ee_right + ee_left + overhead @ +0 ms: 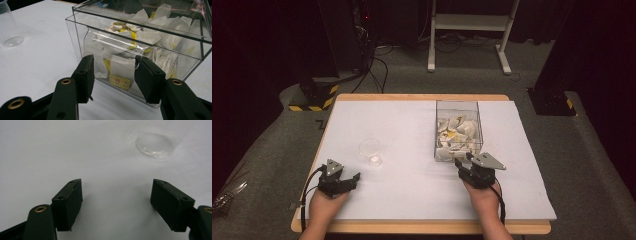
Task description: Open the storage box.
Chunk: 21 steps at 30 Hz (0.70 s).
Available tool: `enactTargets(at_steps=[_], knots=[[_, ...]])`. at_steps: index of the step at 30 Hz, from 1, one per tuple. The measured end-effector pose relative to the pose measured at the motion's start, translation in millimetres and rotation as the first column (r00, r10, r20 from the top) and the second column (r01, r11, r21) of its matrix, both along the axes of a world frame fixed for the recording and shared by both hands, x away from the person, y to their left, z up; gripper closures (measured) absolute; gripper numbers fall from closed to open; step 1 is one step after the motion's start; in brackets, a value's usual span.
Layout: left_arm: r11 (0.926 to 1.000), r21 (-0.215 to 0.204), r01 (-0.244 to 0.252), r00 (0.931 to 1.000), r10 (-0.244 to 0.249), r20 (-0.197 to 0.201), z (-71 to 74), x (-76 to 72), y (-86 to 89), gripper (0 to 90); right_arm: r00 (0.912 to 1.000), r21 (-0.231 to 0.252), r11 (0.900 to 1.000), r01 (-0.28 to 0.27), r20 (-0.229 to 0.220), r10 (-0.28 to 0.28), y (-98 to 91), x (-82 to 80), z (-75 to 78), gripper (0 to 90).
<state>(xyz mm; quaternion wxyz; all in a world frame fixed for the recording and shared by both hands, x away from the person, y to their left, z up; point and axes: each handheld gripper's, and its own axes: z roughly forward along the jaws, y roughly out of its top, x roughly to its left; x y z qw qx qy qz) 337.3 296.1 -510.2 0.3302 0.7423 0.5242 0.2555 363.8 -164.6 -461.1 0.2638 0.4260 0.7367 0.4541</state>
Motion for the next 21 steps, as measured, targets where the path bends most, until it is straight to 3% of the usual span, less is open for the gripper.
enactTargets(at_steps=[21], knots=[[0.9998,-0.009,0.015,0.9999,-0.015,-0.004,0.2,0.0,0.9,29.4,0.9998,-0.013,0.9997,-0.019,0.007,0.019,-2.7,-21.4,-0.7,51.9]])
